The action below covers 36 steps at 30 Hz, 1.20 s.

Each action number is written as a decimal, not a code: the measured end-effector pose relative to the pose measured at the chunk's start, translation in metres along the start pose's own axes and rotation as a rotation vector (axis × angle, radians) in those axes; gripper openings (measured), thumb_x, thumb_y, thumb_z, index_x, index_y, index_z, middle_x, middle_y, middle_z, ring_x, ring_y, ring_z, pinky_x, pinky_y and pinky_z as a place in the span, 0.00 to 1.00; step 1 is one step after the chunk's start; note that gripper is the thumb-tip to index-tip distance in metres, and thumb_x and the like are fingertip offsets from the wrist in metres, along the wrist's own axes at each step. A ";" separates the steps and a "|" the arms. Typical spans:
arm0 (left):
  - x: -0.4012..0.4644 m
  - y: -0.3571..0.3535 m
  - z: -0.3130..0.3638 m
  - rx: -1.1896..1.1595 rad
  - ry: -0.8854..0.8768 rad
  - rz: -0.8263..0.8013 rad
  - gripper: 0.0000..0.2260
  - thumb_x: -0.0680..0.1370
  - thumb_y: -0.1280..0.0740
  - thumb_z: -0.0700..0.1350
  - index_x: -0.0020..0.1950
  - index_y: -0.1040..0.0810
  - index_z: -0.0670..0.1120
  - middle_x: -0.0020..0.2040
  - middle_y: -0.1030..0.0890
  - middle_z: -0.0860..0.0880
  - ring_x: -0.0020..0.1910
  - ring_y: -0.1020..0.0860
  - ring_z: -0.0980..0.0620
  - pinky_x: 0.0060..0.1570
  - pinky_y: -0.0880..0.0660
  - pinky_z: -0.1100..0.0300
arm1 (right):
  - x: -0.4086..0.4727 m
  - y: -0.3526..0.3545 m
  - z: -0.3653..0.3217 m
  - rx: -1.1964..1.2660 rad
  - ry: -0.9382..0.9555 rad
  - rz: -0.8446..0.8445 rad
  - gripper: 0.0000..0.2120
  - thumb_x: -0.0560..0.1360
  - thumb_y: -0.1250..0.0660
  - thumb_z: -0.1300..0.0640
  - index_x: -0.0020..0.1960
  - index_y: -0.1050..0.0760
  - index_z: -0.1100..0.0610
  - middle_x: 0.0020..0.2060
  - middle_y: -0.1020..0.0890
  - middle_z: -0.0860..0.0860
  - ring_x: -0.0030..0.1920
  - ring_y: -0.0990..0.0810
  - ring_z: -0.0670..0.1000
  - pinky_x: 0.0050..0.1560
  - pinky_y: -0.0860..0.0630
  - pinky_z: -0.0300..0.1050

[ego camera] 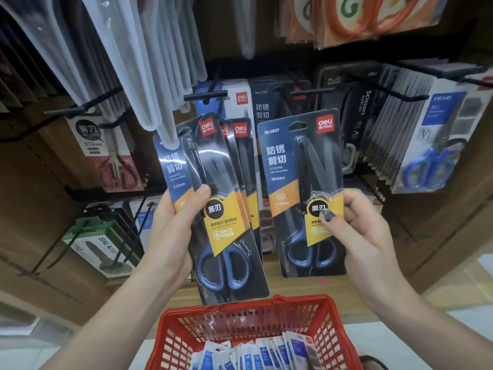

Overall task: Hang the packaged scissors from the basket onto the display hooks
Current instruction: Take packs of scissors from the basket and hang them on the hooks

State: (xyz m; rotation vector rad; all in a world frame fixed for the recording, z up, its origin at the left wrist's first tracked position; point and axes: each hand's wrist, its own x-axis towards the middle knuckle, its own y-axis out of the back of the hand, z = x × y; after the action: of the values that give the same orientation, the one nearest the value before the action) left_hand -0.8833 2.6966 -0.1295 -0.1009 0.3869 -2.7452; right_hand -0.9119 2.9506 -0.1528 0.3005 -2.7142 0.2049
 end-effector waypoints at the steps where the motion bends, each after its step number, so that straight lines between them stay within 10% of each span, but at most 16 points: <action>1: 0.000 0.000 0.000 0.000 0.002 -0.001 0.27 0.69 0.22 0.55 0.66 0.19 0.47 0.55 0.12 0.46 0.51 0.12 0.48 0.45 0.15 0.54 | -0.001 -0.002 0.001 -0.011 0.002 -0.011 0.05 0.78 0.33 0.51 0.52 0.20 0.49 0.44 0.16 0.56 0.44 0.17 0.54 0.44 0.18 0.46; 16: -0.002 -0.002 -0.006 0.057 -0.013 -0.005 0.16 0.73 0.24 0.51 0.59 0.17 0.51 0.50 0.11 0.47 0.48 0.12 0.49 0.43 0.16 0.56 | 0.034 -0.011 0.002 -0.034 -0.052 0.096 0.08 0.80 0.34 0.56 0.52 0.19 0.45 0.44 0.14 0.52 0.47 0.15 0.50 0.50 0.18 0.43; 25: -0.005 -0.008 -0.009 0.062 -0.033 -0.013 0.27 0.68 0.24 0.54 0.65 0.20 0.45 0.52 0.12 0.45 0.50 0.12 0.47 0.46 0.15 0.54 | 0.097 -0.014 0.031 -0.190 -0.193 0.267 0.05 0.82 0.32 0.52 0.48 0.20 0.49 0.46 0.13 0.55 0.49 0.15 0.55 0.55 0.22 0.52; 36: -0.005 -0.017 -0.012 -0.026 0.041 -0.026 0.25 0.73 0.22 0.50 0.67 0.21 0.44 0.57 0.13 0.42 0.52 0.12 0.46 0.49 0.14 0.49 | 0.061 -0.028 0.016 -0.289 -0.190 0.233 0.17 0.74 0.36 0.36 0.56 0.26 0.46 0.50 0.19 0.40 0.51 0.20 0.39 0.53 0.26 0.34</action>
State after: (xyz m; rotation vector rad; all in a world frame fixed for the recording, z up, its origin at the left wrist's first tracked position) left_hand -0.8860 2.7169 -0.1367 -0.0560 0.4349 -2.7718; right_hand -0.9665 2.9099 -0.1402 -0.0851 -2.9135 -0.1602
